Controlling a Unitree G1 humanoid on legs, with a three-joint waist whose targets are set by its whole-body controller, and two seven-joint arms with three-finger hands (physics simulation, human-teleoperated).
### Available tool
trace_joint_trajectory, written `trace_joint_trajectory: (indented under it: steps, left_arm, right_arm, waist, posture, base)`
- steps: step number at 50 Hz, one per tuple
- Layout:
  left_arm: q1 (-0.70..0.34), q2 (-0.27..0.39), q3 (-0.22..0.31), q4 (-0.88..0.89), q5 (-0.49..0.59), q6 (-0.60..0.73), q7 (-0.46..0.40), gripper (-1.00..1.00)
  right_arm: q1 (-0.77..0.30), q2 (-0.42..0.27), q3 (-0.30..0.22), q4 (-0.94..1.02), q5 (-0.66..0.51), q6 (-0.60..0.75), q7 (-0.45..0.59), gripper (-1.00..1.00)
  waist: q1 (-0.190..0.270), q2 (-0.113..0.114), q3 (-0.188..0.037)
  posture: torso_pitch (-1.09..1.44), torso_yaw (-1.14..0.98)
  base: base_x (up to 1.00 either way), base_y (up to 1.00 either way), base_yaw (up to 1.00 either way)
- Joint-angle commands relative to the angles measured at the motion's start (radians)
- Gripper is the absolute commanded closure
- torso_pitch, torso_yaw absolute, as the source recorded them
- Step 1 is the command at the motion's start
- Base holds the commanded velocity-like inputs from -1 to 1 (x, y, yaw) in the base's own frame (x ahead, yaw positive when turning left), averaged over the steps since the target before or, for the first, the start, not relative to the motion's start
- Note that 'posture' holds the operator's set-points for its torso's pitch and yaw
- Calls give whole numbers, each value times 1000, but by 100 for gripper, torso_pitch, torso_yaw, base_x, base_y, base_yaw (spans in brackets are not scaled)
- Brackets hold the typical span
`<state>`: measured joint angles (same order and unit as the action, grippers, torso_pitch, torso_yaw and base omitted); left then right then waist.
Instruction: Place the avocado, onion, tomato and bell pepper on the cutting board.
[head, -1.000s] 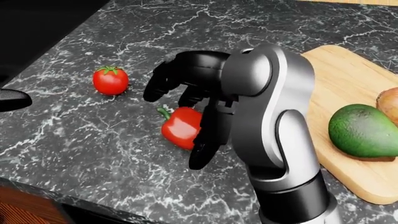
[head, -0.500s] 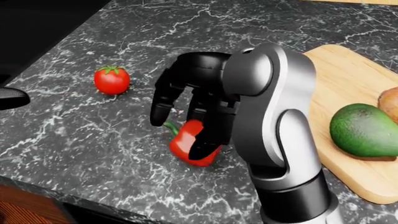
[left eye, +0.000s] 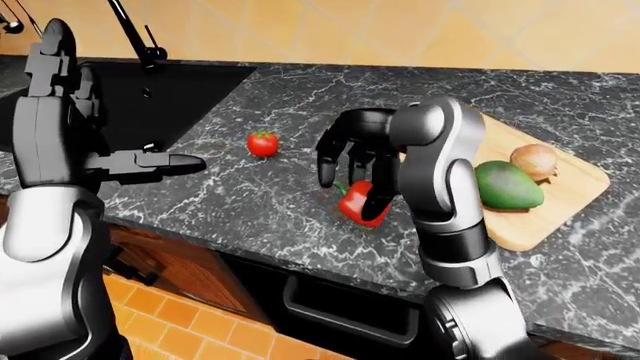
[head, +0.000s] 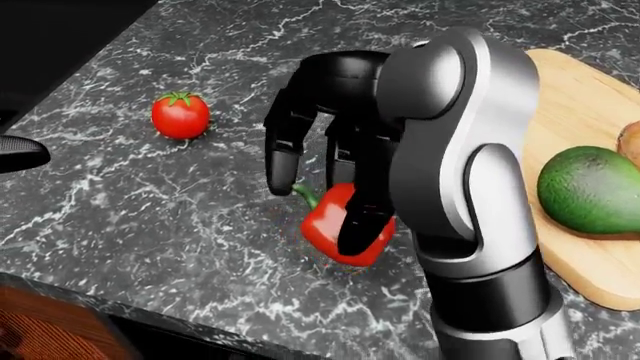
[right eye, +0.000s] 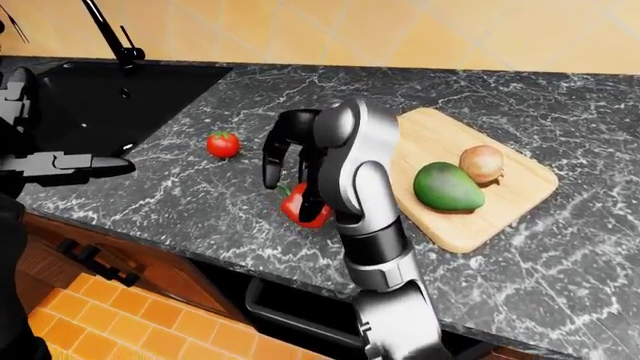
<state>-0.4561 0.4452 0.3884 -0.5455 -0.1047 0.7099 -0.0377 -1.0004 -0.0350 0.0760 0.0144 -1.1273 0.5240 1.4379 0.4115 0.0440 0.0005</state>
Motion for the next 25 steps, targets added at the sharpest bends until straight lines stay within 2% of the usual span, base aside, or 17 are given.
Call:
trace_joint_trajectory:
  steps: [1,10,25]
  left_arm:
    - [-26,16,13,-24,6,-24,6,-100]
    - [-24,15,15,-26,5,-23,5,-100]
    - [-21,3,4,-26,13,-31,5,-100]
  right_arm:
    - [-48,-6,-9,-33,1,-6,-8,76]
    - [-122,-42,-29,19,22,-14,-18,86]
    - [-325,-181,-69,359,120,-128,-145,89]
  waist:
    - [1,3,-26]
    - [1,8,-26]
    - [11,0,-29]
  posture:
    - [0,36]
    - [0,36]
    - [0,36]
  base:
    - [0,0,0]
    - [0,0,0]
    - [0,0,0]
